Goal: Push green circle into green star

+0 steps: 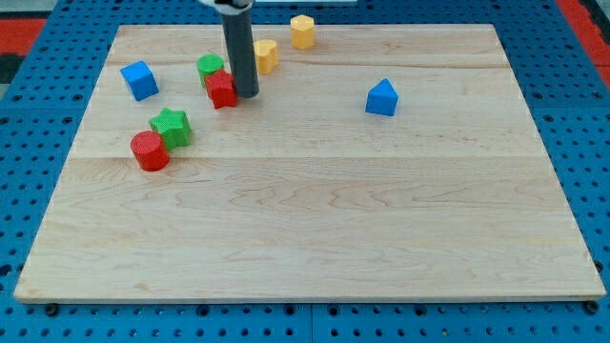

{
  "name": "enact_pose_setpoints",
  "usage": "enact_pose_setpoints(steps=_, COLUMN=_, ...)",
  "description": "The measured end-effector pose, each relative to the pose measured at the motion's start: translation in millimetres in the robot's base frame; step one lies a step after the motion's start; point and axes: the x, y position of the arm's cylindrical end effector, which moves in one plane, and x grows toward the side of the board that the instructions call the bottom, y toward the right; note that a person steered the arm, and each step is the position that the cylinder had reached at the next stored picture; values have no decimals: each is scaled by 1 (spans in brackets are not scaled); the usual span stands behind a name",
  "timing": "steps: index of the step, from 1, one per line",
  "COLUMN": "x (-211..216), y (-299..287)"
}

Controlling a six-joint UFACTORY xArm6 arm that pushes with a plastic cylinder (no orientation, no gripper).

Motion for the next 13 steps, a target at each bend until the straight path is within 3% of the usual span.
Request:
enact_pose_setpoints(steps=1, x=-10, y=19)
enact_pose_setpoints(steps=2, x=-51, y=17)
enact_pose_setpoints(steps=4, x=-46, y=-58)
enact_pose_setpoints(steps=6, x=36, y=-90)
enact_pose_setpoints(steps=7, x=48, y=-98)
enact_pose_setpoints(steps=8, x=7, y=-95)
enact_pose_setpoints(steps=9, x=6, y=-139)
enact_pose_setpoints(steps=10, x=27, y=-156)
enact_pose_setpoints(steps=11, x=53, y=-135)
enact_pose_setpoints(steps=12, x=41, y=-135)
enact_pose_setpoints(steps=13, x=-8, y=-122)
